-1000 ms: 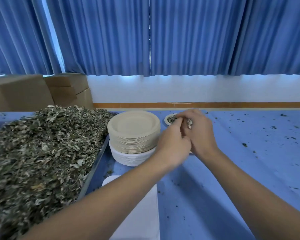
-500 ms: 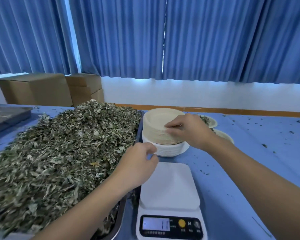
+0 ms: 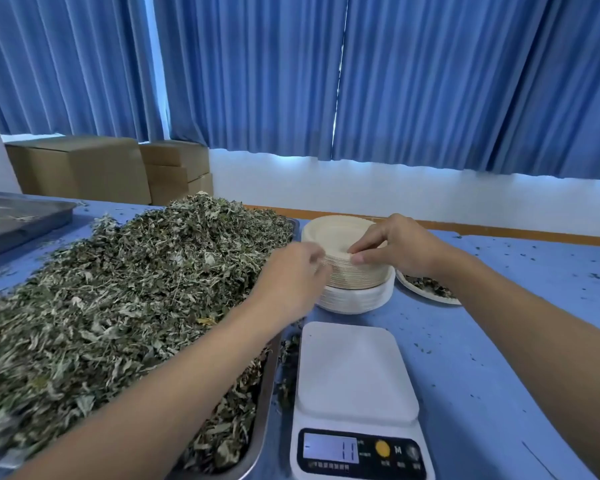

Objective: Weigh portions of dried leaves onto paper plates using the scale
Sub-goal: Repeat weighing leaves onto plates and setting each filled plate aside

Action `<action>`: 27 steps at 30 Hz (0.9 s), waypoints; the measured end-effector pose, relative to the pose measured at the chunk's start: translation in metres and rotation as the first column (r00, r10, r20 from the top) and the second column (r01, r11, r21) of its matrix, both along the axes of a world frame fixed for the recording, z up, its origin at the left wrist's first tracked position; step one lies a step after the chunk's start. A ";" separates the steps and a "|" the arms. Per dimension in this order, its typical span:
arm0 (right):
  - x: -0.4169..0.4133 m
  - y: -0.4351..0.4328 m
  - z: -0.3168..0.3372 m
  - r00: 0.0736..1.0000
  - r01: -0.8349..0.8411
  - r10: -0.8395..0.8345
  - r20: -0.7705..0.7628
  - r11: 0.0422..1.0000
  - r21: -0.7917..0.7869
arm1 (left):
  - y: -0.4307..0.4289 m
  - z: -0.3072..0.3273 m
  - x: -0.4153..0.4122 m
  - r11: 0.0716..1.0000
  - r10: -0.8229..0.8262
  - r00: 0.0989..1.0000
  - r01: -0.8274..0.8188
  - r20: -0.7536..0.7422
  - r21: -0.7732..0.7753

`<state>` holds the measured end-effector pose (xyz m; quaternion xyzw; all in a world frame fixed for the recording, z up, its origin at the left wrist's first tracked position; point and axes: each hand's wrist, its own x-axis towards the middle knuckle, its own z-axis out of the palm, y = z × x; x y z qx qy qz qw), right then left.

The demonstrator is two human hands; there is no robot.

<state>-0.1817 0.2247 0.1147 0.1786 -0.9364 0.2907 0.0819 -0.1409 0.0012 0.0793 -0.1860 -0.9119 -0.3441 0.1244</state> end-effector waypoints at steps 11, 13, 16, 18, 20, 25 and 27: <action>0.002 0.004 -0.015 0.989 -0.074 0.074 -0.127 0.997 0.007 | 0.003 0.030 -0.052 0.802 -0.371 0.906 0.202 -0.203 -0.562; 0.003 0.003 -0.016 0.983 -0.080 0.090 -0.158 0.995 0.067 | 0.003 0.032 -0.054 0.779 -0.406 0.894 0.229 -0.191 -0.584; 0.003 0.001 -0.013 0.973 -0.076 0.109 -0.203 0.984 0.161 | 0.002 0.035 -0.056 0.747 -0.437 0.880 0.241 -0.185 -0.619; 0.004 -0.001 -0.010 0.966 -0.073 0.123 -0.229 0.974 0.216 | 0.002 0.037 -0.057 0.739 -0.456 0.872 0.258 -0.180 -0.622; 0.004 -0.002 -0.007 0.959 -0.059 0.140 -0.247 0.949 0.310 | 0.002 0.039 -0.057 0.730 -0.470 0.864 0.267 -0.180 -0.629; 0.012 -0.012 0.002 0.945 0.017 0.204 -0.255 0.748 0.663 | 0.001 0.039 -0.054 0.724 -0.503 0.840 0.279 -0.205 -0.631; 0.016 -0.017 0.004 0.931 0.067 0.236 -0.280 0.641 0.765 | 0.002 0.039 -0.052 0.716 -0.512 0.829 0.269 -0.223 -0.644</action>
